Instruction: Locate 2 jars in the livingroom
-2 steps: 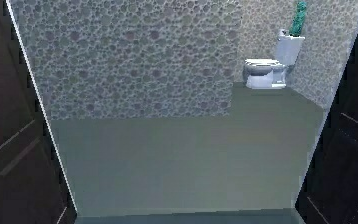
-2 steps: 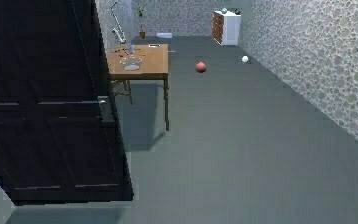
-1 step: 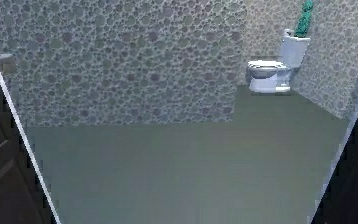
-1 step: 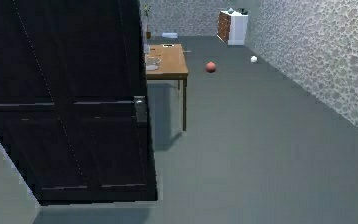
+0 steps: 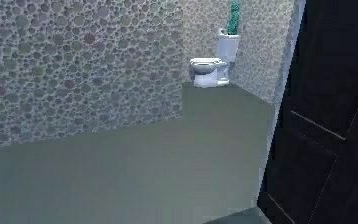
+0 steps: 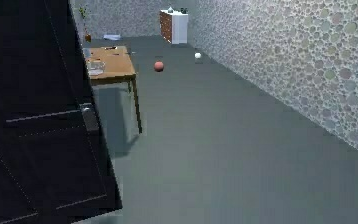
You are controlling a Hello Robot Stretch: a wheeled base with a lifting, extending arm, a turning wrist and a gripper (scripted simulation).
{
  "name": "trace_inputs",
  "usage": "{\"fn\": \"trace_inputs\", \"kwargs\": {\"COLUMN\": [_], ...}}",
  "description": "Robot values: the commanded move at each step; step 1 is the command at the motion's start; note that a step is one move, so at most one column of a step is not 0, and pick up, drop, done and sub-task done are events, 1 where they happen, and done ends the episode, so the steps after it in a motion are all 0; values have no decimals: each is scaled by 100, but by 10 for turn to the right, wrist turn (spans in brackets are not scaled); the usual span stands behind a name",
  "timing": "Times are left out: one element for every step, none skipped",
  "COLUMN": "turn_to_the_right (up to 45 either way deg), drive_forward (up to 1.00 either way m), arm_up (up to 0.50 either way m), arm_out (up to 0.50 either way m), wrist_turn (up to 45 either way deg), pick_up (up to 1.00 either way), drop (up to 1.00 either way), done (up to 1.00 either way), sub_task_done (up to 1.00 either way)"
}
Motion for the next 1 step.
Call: {"fn": "trace_inputs", "kwargs": {"turn_to_the_right": [0], "drive_forward": [100], "arm_up": [0], "arm_out": [0], "wrist_turn": [0], "pick_up": [0], "drop": [0], "done": [0], "sub_task_done": [0]}}
